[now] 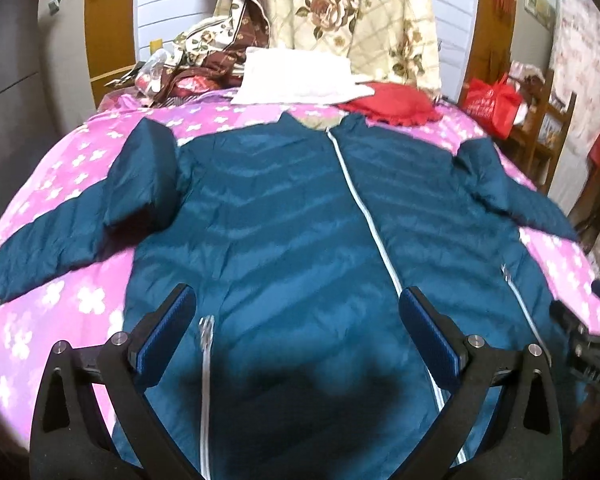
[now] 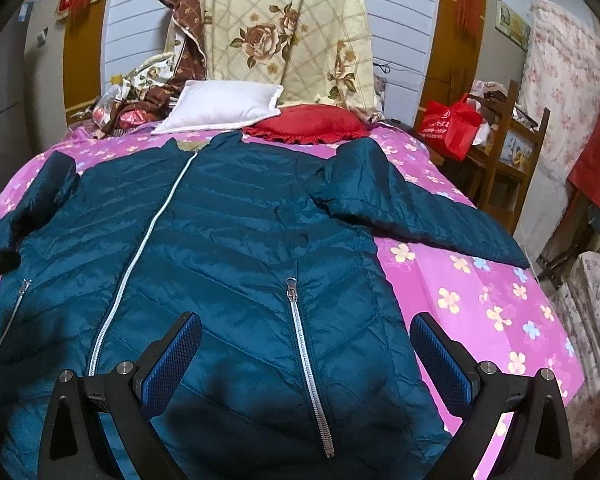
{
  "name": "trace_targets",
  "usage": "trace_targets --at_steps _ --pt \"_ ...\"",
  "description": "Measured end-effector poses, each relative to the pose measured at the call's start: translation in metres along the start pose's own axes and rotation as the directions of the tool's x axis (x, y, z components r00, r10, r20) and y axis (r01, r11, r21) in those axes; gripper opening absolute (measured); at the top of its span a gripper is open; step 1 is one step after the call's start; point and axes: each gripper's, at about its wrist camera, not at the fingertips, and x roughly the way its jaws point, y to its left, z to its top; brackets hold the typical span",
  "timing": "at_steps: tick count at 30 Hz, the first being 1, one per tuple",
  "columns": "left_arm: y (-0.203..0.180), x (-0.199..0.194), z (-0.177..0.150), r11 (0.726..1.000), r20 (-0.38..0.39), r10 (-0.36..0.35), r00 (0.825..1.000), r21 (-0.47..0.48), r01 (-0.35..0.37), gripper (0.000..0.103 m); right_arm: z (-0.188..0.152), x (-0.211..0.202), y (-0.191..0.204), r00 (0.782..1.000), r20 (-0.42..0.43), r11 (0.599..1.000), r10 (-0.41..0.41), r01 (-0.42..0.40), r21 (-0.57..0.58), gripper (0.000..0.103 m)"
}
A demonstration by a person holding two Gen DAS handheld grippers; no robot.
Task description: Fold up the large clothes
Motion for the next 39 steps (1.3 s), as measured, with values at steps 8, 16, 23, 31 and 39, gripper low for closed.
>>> trace_targets --at_steps 8,16,23,31,39 --pt "0.020 0.039 -0.015 0.982 -0.125 0.180 0.976 -0.038 -0.186 0.102 0.022 0.012 0.008 0.995 0.013 0.991 0.098 -0.099 0.091 0.103" --pt "0.026 0.038 -0.013 0.978 -0.108 0.196 0.975 -0.048 -0.202 0.102 0.017 0.055 0.018 0.992 0.015 0.979 0.125 -0.125 0.159 0.103" --pt "0.027 0.042 -0.014 0.975 -0.122 0.208 0.971 -0.052 -0.215 0.102 0.014 0.059 0.035 0.993 -0.013 0.989 0.119 -0.117 0.088 0.103" --pt "0.020 0.045 -0.012 0.979 -0.106 0.195 0.975 -0.032 -0.200 0.102 0.009 0.065 0.021 0.989 -0.037 0.981 0.142 -0.136 0.141 0.103" --pt "0.015 0.046 -0.014 0.982 -0.111 0.185 0.976 -0.014 -0.187 0.102 0.009 0.064 0.016 0.988 -0.036 0.977 0.147 -0.139 0.164 0.103"
